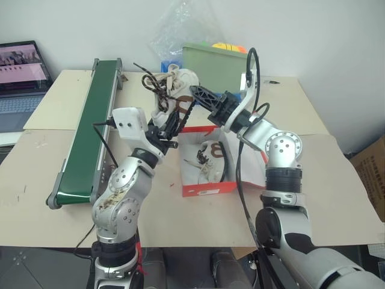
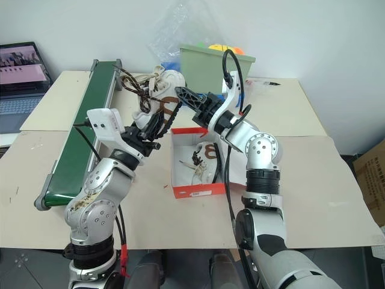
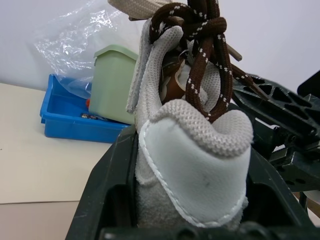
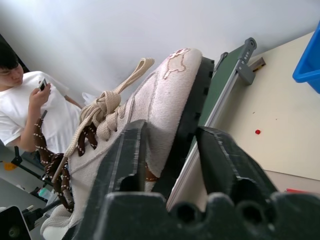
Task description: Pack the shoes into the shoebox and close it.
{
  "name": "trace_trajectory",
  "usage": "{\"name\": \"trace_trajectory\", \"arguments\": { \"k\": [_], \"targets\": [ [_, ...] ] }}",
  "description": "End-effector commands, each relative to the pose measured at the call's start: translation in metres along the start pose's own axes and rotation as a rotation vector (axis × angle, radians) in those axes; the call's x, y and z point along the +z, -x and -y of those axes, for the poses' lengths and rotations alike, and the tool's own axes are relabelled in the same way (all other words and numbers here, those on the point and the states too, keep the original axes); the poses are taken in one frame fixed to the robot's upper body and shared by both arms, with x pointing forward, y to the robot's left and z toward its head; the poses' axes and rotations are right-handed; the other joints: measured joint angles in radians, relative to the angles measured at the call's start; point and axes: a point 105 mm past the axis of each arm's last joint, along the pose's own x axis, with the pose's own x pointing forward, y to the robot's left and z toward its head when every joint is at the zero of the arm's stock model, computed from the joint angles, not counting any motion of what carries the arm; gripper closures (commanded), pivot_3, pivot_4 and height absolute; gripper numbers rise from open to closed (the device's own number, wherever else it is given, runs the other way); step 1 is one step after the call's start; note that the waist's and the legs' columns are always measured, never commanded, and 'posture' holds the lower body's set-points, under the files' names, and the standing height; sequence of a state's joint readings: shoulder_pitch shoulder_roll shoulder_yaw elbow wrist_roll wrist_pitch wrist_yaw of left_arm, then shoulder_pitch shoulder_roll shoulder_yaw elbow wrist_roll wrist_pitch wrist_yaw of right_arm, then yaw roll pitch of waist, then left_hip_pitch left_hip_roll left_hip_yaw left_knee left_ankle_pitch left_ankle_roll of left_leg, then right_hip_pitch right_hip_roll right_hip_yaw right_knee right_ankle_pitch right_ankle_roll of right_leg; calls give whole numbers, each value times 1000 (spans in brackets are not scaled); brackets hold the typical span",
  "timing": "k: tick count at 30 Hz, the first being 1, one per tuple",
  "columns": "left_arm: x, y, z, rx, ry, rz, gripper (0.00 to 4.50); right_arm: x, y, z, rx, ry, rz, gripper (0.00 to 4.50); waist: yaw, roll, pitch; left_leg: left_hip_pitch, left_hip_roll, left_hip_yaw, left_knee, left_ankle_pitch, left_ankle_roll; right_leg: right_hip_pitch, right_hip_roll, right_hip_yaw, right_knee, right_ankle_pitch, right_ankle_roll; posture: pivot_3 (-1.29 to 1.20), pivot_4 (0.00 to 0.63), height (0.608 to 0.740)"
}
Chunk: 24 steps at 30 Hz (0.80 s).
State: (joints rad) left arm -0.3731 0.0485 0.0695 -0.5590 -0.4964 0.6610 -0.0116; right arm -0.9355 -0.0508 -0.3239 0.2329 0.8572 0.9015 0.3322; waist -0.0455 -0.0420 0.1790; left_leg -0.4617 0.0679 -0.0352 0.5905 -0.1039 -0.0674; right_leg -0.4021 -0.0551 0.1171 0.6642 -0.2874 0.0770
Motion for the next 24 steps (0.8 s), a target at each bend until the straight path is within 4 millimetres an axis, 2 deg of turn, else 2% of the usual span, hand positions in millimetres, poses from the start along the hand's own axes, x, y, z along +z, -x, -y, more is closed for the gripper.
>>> {"name": "trace_trajectory", "arguments": {
  "k": [1, 2, 3, 11, 13, 14, 18, 19, 24],
  "targets": [
    [4, 1, 15, -65, -9, 5, 2664, 17, -8, -24, 86, 60, 49, 4005, -1, 0, 0, 0, 0, 0, 0, 0, 0, 0, 0, 0, 0, 0, 0, 0, 150, 740],
    [4, 1, 14, -65, -10, 3, 2664, 16, -8, -23, 86, 60, 48, 4236, -1, 0, 0, 0, 0, 0, 0, 0, 0, 0, 0, 0, 0, 0, 0, 0, 150, 740],
    [4, 1, 14, -64, -11, 1, 2664, 16, -8, -23, 85, 61, 47, 4267, 0, 0, 0, 0, 0, 0, 0, 0, 0, 0, 0, 0, 0, 0, 0, 0, 150, 740],
    [5, 2, 11, -77, -15, -21, 2664, 14, -10, -21, 71, 87, 34, 4294, 0, 0, 0, 0, 0, 0, 0, 0, 0, 0, 0, 0, 0, 0, 0, 0, 150, 740],
    [11, 5, 15, -125, 42, 0, 1864, 15, -10, -18, 52, 111, 33, 4295, 0, 0, 0, 0, 0, 0, 0, 0, 0, 0, 0, 0, 0, 0, 0, 0, 150, 740],
    [13, 7, 17, -148, 37, -4, 1642, 16, -10, -17, 45, 120, 33, 4295, 0, 0, 0, 0, 0, 0, 0, 0, 0, 0, 0, 0, 0, 0, 0, 0, 150, 740],
    [15, 14, 15, -175, -6, -53, 179, 26, -10, -6, -32, 127, 55, 4295, -2, 0, 0, 0, 0, 0, 0, 0, 0, 0, 0, 0, 0, 0, 0, 0, 150, 740],
    [16, 16, 12, -168, -5, -58, 23, 31, -9, -1, -73, 121, 66, 4295, -2, 0, 0, 0, 0, 0, 0, 0, 0, 0, 0, 0, 0, 0, 0, 0, 150, 740],
    [28, 34, -14, -129, -24, -86, 23, 49, -4, 23, -273, 219, 51, 4295, 0, 0, 0, 0, 0, 0, 0, 0, 0, -1, 0, 0, 0, 0, 0, 0, 150, 740]
  ]
}}
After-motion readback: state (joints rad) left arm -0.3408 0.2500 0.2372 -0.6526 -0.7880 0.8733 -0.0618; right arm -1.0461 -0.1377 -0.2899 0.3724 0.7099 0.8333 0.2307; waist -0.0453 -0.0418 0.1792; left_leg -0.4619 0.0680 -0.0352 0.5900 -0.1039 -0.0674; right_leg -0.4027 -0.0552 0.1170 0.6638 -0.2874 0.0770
